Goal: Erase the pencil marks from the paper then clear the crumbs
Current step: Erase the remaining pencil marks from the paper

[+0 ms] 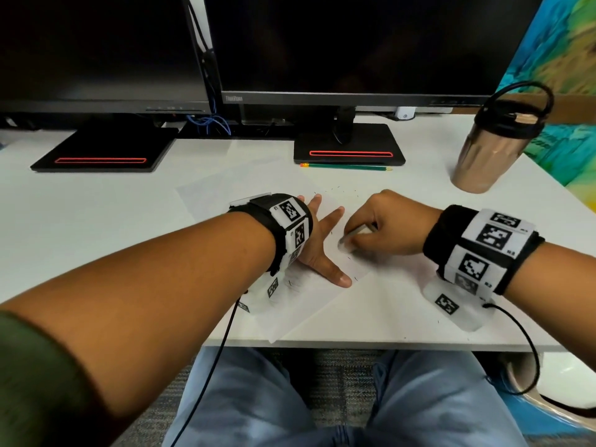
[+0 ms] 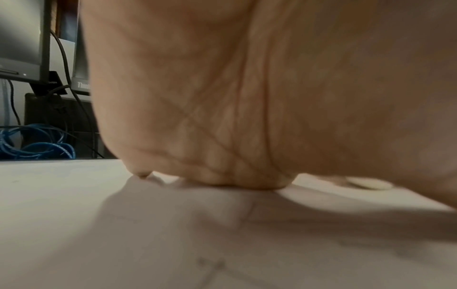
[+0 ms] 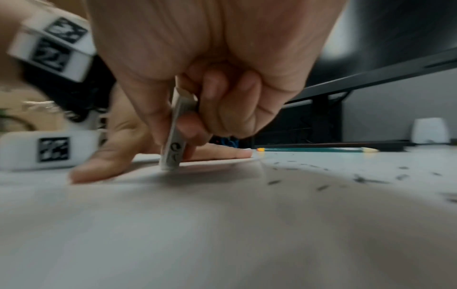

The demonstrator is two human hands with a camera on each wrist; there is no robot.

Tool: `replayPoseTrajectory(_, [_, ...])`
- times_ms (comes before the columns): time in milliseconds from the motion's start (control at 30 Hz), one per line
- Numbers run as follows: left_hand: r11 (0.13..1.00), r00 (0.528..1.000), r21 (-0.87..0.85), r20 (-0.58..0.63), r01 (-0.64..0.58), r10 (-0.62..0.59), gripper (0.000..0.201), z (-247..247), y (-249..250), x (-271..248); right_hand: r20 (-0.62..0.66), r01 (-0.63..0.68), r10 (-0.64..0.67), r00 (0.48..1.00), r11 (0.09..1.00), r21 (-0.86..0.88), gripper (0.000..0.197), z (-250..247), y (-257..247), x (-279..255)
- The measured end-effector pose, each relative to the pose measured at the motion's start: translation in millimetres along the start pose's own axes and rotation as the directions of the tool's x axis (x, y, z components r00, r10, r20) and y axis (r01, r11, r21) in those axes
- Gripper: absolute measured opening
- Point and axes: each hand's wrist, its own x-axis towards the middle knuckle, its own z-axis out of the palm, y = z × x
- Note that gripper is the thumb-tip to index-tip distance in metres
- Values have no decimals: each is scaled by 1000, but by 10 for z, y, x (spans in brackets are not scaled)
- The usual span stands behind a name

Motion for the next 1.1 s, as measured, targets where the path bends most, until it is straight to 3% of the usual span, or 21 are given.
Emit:
replayPoseTrajectory(100, [1000,1000,-2,-6,0,0,136,8,2,25,-49,-18,15,999,998,-66,18,-1,66,-7])
replayPoseTrajectory(167, [1000,1000,-1,0,1,-1,136,8,3,31,16,52,-52,999,998,-24,18,49,-28,-72])
replayPoseTrajectory(233, [1000,1000,-16,4,1,-1,137,7,-3,31,58,42,-43,997,999,17,16,55,-14,-135])
replayPoseTrajectory(367, [998,1000,-69,2,2,-2,138,27,-12,43,-26,-25,20,999,981,-191,20,-68,238,-178])
replayPoseTrajectory(567, [984,999,-178,-22,19,-24,134,-116,-205,-199,-156,14,-34,987,992,-129,15,-335,211,-152])
replayPoseTrajectory(833, [989,1000,-148,12,-6,8,141,242,-471,-263,38,107,-103,994,988,-113,18,-196,-246,258])
replayPoseTrajectory(1000, [987,1000,-163,26,4,1,145,314,-452,-163,16,31,-28,999,973,-227,24,15,-305,432])
replayPoseTrajectory(1100, [991,999,-136,38,14,-9,141,290,-426,-156,63,159,-150,987,971,-176,21,134,-418,367])
